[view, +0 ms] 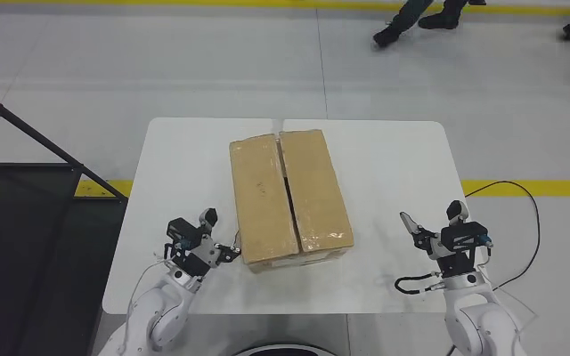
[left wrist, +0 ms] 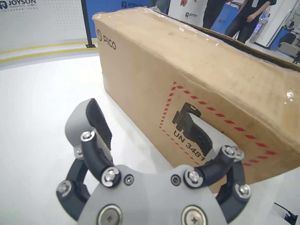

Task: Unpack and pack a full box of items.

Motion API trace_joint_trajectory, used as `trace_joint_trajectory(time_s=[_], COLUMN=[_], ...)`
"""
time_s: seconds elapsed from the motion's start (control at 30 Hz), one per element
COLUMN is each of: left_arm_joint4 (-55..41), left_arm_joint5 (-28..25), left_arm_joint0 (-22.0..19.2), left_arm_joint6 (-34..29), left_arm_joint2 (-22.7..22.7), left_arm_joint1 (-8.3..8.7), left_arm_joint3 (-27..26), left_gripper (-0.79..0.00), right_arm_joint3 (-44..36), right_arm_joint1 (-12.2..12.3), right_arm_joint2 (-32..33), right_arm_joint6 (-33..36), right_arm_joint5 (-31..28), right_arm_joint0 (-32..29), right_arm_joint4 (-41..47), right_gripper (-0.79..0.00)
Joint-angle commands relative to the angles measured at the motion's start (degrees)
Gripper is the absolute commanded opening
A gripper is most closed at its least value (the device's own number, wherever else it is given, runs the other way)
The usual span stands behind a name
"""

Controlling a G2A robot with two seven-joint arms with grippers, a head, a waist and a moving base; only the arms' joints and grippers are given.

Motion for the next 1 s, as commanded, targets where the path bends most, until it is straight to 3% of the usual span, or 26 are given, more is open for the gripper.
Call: trace_joint_trajectory(time_s=[0.0,0.23,0.6,0.97], left_arm_joint4=[0.11,2.05,5.12,6.13], left_arm_joint5=[-0.31,-1.81,-13.03,-13.06], left_arm_joint0=[-0.17,0.26,2.62,0.68], left_arm_joint6=[-0.21,0.47,4.58,4.18], left_arm_joint2=[0.48,-0.25,-5.04,-1.86], left_arm_joint1=[-0.03,0.24,1.68,1.55], left_arm_joint3=[-0.13,0.39,0.99,0.79], left_gripper=[0.000,0.000,0.000,0.000], right_arm_joint3=[0.00,0.00,0.00,0.00], right_arm_joint1=[0.00,0.00,0.00,0.00], right_arm_joint2=[0.00,0.00,0.00,0.00], right_arm_joint6=[0.00,0.00,0.00,0.00], right_arm_joint5=[0.00,0.00,0.00,0.00], right_arm_joint0=[0.00,0.00,0.00,0.00], right_arm_joint4=[0.00,0.00,0.00,0.00], right_gripper=[0.000,0.000,0.000,0.000])
